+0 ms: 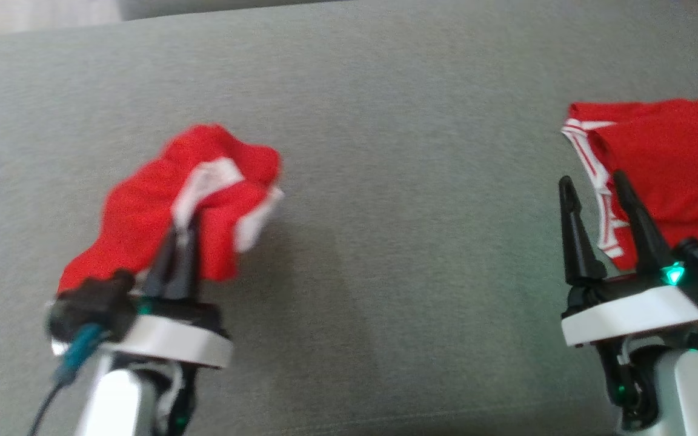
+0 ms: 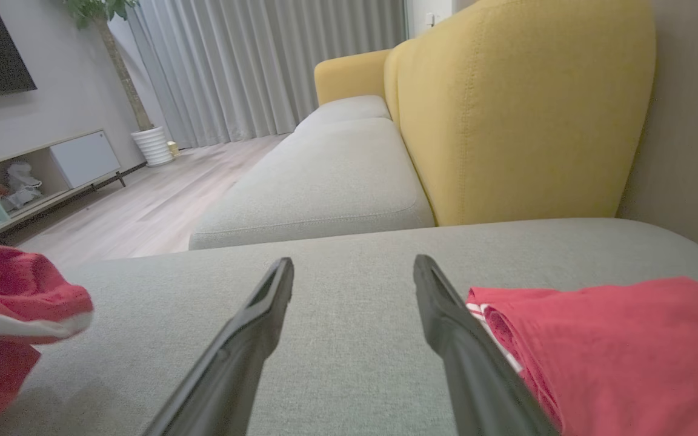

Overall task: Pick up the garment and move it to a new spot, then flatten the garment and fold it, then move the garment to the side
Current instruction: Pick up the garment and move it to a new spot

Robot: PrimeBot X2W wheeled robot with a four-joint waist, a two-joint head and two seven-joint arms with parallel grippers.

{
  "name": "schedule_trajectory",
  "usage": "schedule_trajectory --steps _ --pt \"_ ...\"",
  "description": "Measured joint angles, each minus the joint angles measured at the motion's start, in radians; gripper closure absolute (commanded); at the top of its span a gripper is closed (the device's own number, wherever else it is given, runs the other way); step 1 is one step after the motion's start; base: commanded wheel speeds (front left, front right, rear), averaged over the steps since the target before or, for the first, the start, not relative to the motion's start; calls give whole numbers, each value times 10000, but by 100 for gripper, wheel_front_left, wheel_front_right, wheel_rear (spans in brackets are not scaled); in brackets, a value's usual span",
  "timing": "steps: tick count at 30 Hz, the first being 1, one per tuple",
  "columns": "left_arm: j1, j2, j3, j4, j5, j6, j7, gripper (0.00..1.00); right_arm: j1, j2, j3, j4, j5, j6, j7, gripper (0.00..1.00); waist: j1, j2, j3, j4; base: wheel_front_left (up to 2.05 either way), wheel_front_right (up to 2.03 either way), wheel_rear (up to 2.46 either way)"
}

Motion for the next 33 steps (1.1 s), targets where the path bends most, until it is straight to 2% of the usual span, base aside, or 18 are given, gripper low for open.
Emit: schedule_trajectory --steps 8,13,18,19,21,27,33 --pt "-1679 -163 -2236 1969 360 -660 -21 100 -141 21 305 336 384 0 -385 0 0 0 432 -1244 0 0 0" --pt "-2639 -297 -3559 2855 447 -819 -36 100 -163 25 416 575 656 0 -692 0 0 0 781 -2121 0 0 0" --pt "-3253 -305 -4165 4155 541 -823 -6 100 -166 27 545 830 846 0 -943 0 0 0 1159 -2804 0 0 0" --pt "-3312 -307 -4220 4380 537 -828 -6 78 -166 27 550 884 897 0 -957 0 0 0 1237 -2893 0 0 0" --pt "-3350 -307 -4272 4667 476 -830 -54 0 -167 27 546 978 903 0 -1045 0 2 0 1359 -3004 0 0 0" --pt "-3352 -316 -4458 4725 125 -834 -318 0 -210 33 491 1064 886 0 -1126 0 1 0 1284 -2711 0 0 0" --pt "-3163 -286 -4422 3720 -142 -811 -548 0 -233 36 336 1026 430 0 -836 0 1 0 953 -1988 0 0 0"
